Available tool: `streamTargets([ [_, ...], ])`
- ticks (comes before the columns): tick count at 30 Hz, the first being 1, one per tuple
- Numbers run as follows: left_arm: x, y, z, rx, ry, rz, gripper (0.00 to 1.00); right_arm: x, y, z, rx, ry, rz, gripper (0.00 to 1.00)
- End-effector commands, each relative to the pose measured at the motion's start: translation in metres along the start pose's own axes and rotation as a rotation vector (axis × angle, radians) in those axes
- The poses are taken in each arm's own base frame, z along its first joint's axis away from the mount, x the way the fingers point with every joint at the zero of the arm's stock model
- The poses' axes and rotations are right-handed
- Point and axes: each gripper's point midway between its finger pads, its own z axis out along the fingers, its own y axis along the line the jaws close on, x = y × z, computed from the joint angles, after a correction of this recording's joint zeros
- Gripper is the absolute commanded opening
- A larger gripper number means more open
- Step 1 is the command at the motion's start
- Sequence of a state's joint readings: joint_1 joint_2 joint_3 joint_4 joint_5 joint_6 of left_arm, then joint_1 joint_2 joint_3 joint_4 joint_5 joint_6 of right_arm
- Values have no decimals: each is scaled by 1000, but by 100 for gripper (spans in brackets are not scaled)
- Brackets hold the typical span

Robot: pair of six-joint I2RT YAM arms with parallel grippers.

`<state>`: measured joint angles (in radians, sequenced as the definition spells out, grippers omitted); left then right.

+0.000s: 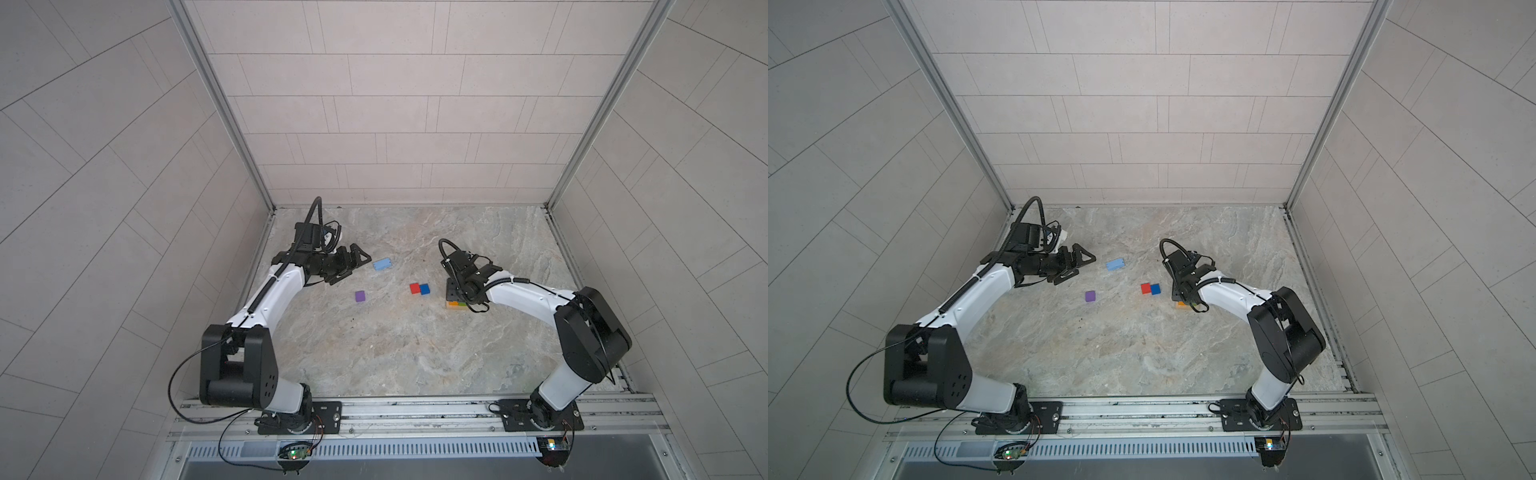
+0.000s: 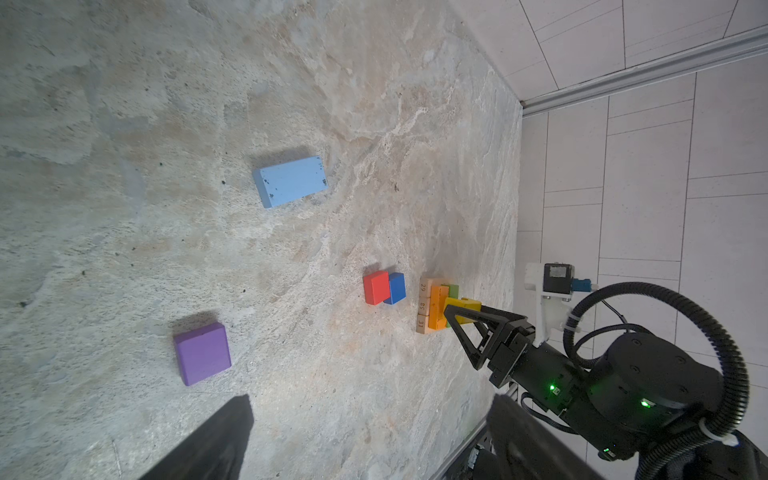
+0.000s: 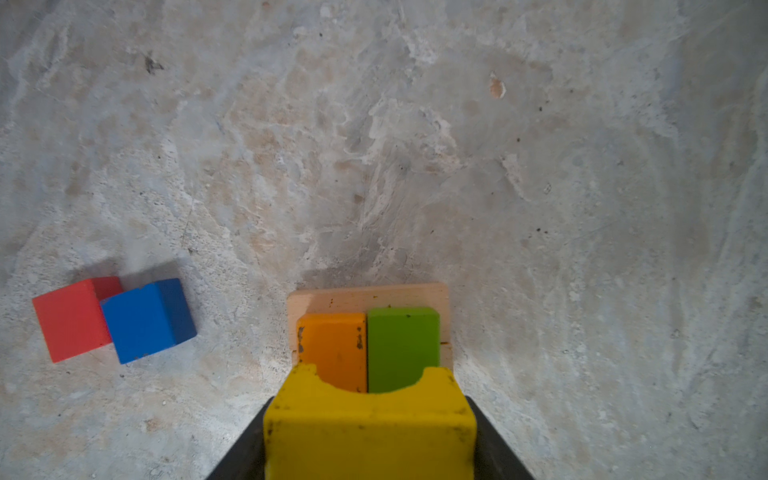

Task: Build the wood block tower
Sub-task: 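Lower the yellow arch block onto the orange and green blocks and open the right gripper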

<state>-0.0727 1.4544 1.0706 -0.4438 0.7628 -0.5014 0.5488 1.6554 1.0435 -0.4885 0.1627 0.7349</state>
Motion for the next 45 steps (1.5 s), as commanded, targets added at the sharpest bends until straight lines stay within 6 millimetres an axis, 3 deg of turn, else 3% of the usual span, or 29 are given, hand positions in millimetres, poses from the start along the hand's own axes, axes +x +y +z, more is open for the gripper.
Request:
streamTargets([
  [1, 4, 1, 3, 5, 10, -5, 95, 2, -5, 5, 24, 9, -5, 35],
  [26, 3, 1, 1, 3, 4, 1, 95, 3, -6, 9, 33, 16, -8, 36],
  [45, 3, 0, 0, 0, 1, 6, 95, 4, -3, 10, 18, 19, -6, 53],
])
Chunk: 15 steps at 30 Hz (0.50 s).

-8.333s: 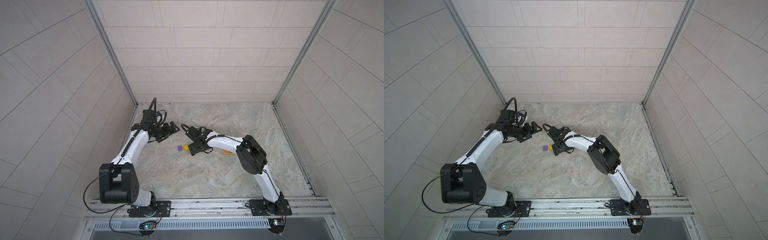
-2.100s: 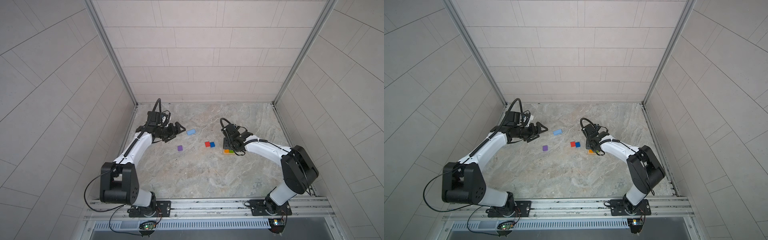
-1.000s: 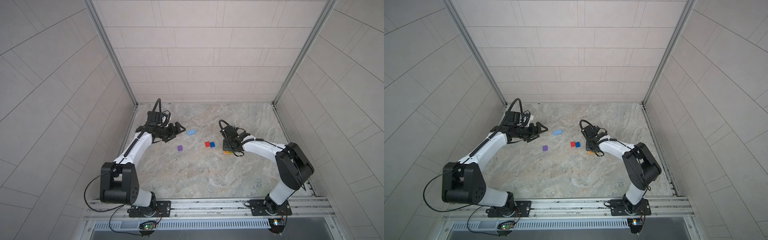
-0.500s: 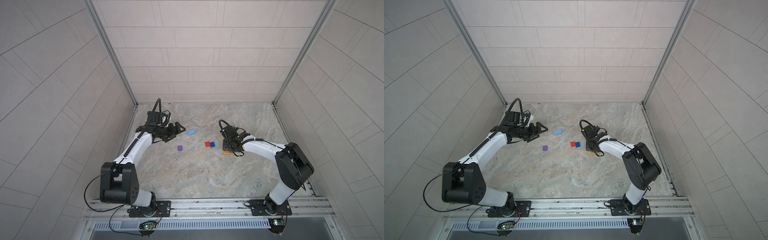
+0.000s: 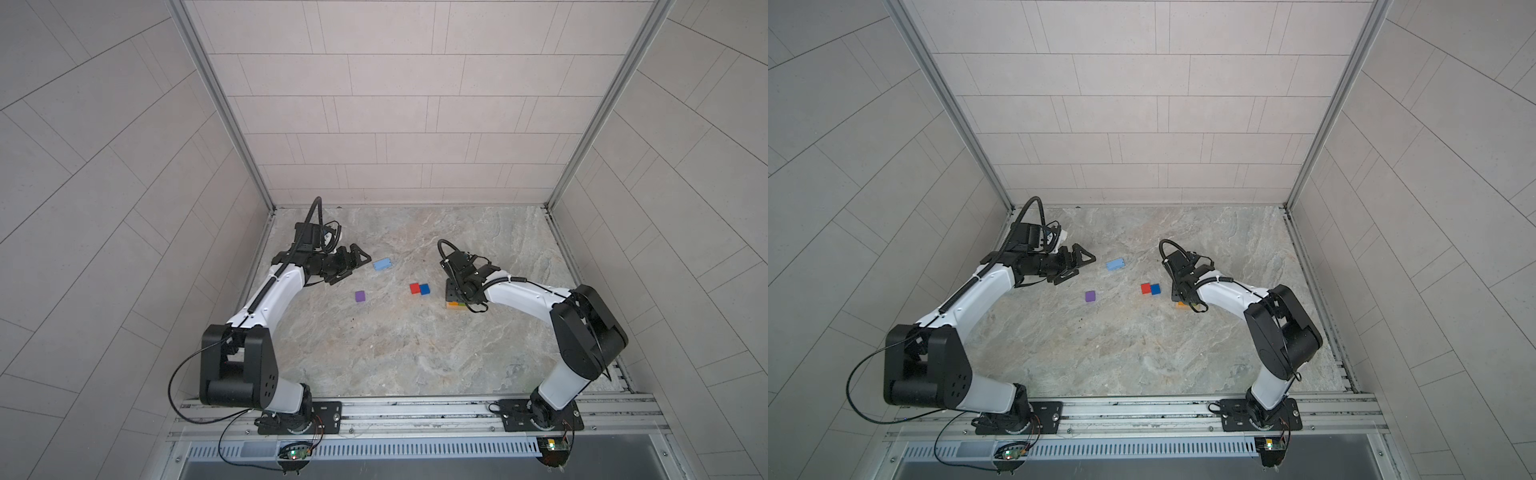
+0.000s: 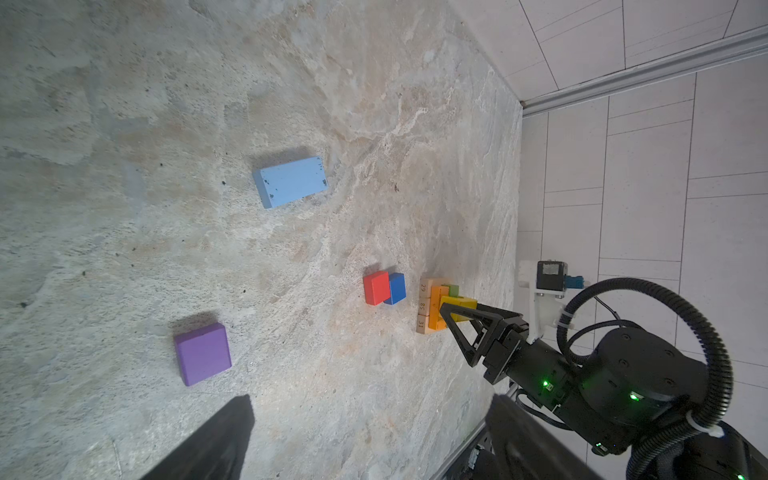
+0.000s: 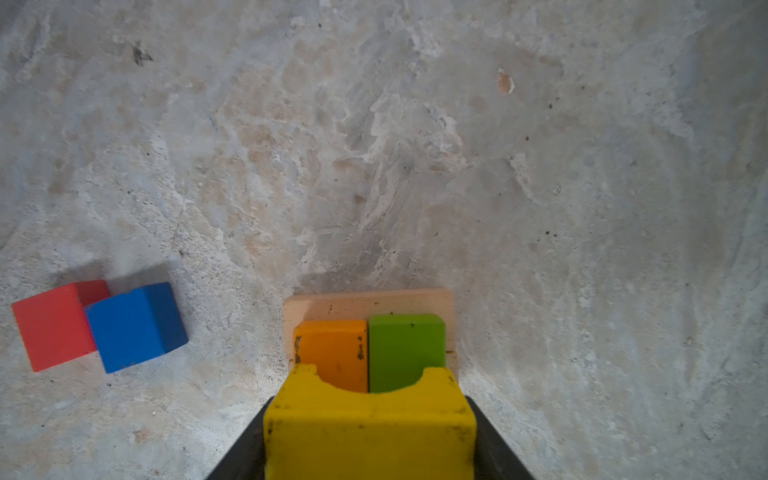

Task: Build the wood block tower
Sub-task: 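Lower the yellow arch block onto the orange and green blocks and open the right gripper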

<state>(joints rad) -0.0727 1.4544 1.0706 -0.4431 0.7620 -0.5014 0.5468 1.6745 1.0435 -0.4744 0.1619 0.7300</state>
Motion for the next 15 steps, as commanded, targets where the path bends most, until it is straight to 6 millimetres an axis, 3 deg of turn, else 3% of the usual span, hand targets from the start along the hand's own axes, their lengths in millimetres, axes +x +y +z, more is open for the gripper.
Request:
streamTargets([
  [1, 3, 0, 0, 0, 1, 6, 95, 3, -3, 4, 16, 13, -1, 54],
  [15, 3, -1, 0, 4, 1, 7, 94, 3, -3, 3, 14, 12, -4, 71],
])
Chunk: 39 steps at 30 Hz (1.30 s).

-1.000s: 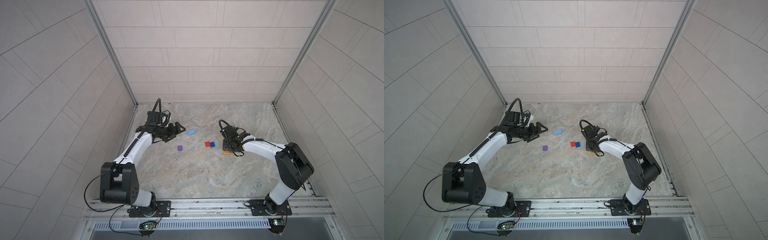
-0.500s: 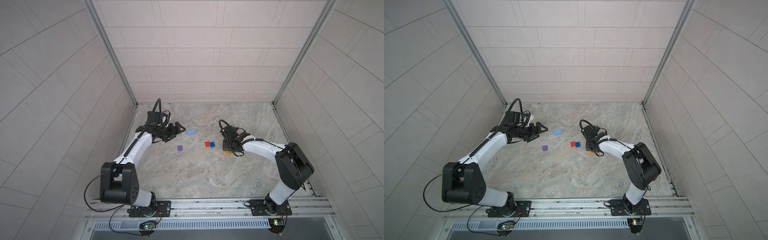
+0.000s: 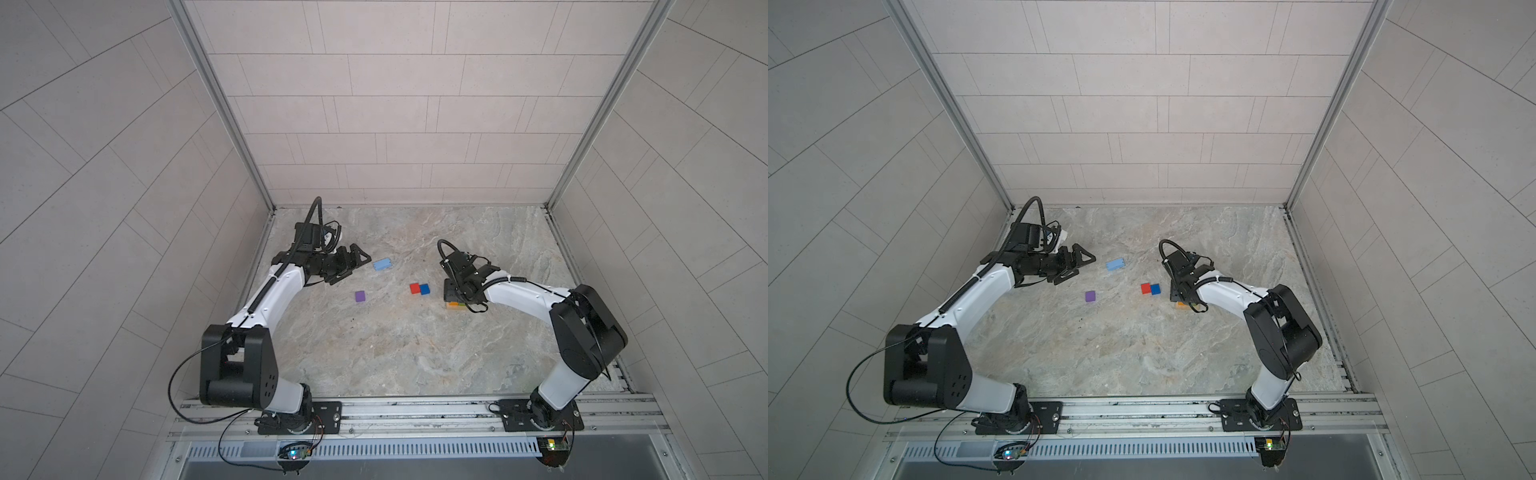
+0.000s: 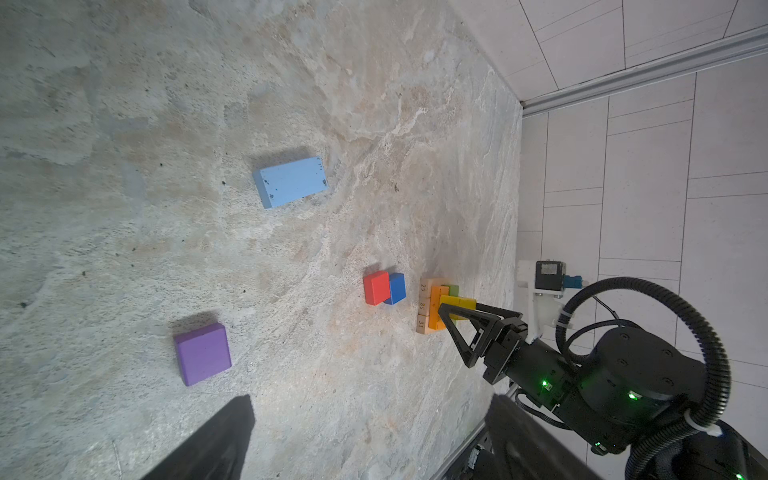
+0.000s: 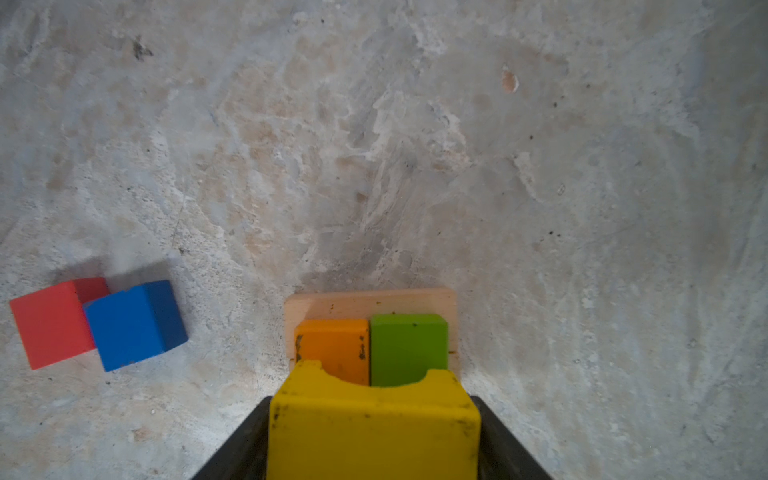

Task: Build the wood block tower
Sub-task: 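Lower the yellow arch block onto the orange and green blocks and open the right gripper, then raise the right gripper and move it toward the light-blue block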

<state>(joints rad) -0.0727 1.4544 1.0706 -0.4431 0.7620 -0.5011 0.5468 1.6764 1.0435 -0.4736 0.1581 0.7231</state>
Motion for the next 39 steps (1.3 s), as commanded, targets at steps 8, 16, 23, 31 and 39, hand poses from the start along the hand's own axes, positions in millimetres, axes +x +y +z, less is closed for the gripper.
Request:
streamTargets([
  [8, 2, -1, -1, 4, -1, 6, 94, -2, -3, -3, 7, -1, -2, 81],
  [16, 3, 0, 0, 1, 2, 5, 94, -13, -4, -25, -7, -33, -17, 98],
  [23, 3, 2, 1, -6, 9, -2, 94, -33, -2, -61, -34, -92, -58, 99],
  [31, 3, 10, 2, -39, 16, -14, 94, -59, 33, -79, -162, -114, -167, 99],
  [39, 0, 18, -1, -56, 8, -34, 94, -74, 101, -65, -354, -85, -193, 97],
])
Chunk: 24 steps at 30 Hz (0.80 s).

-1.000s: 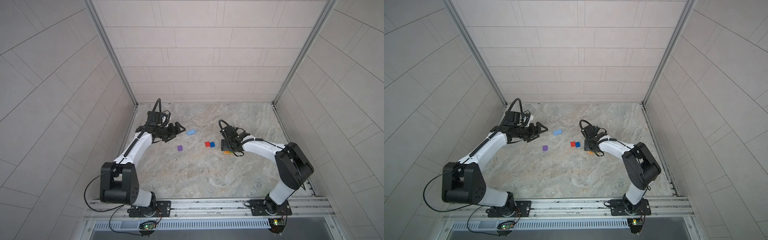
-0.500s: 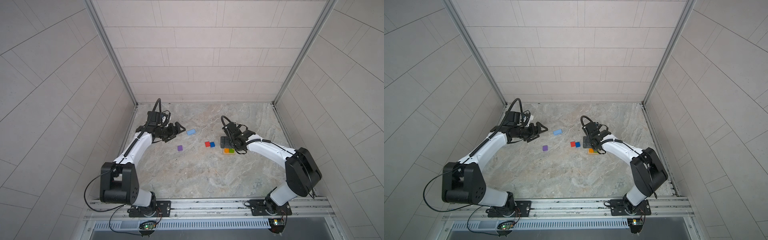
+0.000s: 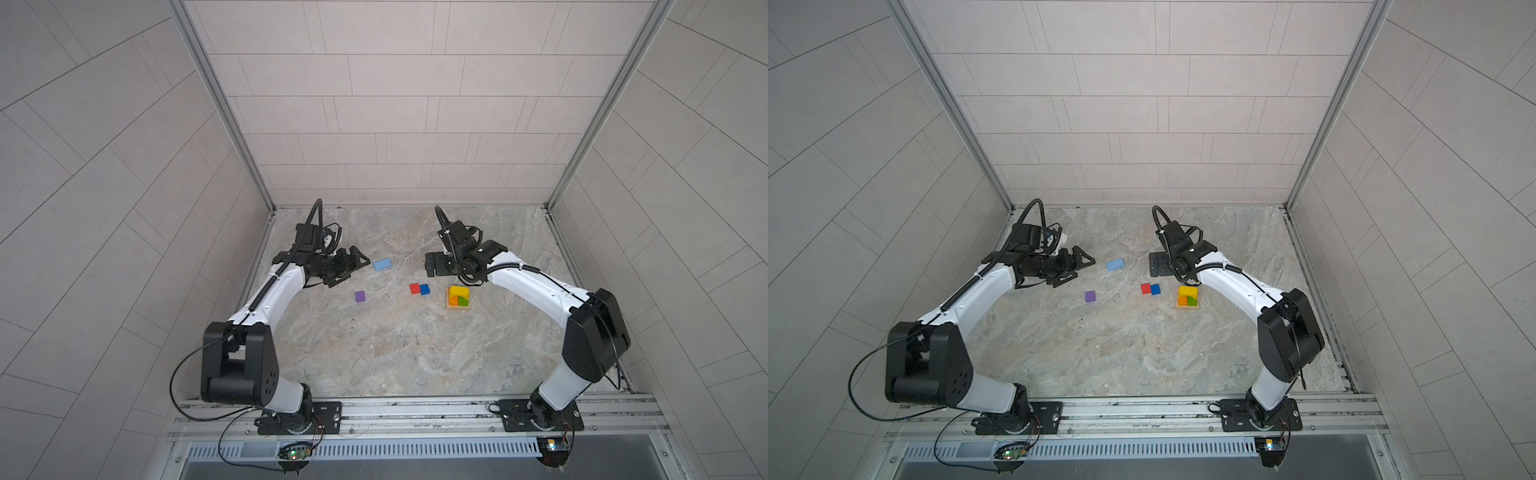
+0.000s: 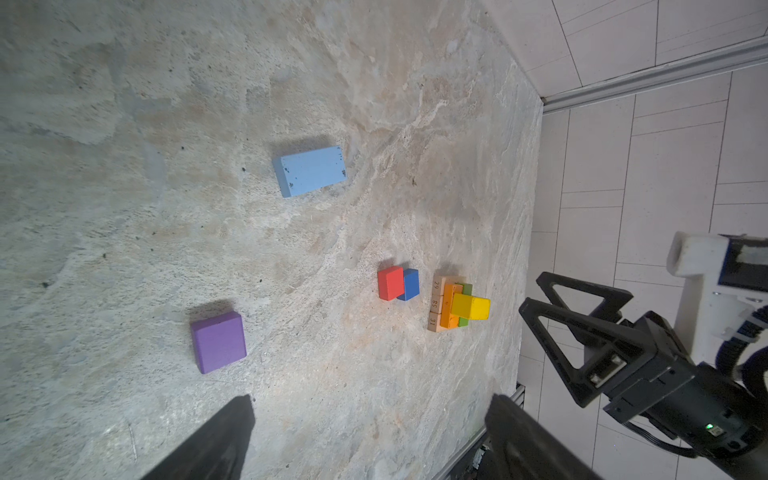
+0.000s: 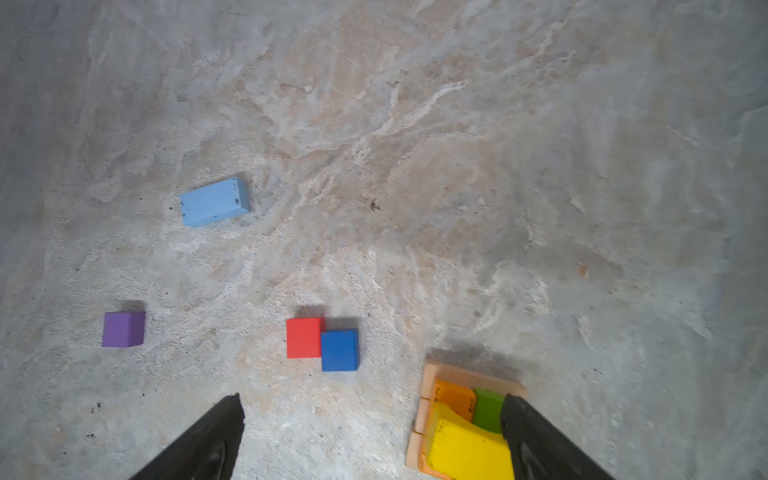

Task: Build the wood block tower
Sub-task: 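Raise the right gripper and move it toward the light-blue block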

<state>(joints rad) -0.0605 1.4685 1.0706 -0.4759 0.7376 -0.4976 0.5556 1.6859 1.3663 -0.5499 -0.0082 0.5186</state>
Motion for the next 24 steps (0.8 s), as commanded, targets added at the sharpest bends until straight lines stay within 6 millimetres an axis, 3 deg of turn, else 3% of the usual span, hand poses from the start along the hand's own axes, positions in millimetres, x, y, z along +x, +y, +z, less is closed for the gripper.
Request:
streamTargets([
  [1, -3, 5, -2, -14, -4, -2, 94, -4, 31, 17, -111, 27, -14, 96],
  [12, -11, 13, -11, -18, -37, -31, 94, -19, 103, 76, -210, 60, -61, 95],
  [24, -12, 13, -14, -21, -47, -26, 94, -29, 126, 124, -135, 37, -170, 95],
])
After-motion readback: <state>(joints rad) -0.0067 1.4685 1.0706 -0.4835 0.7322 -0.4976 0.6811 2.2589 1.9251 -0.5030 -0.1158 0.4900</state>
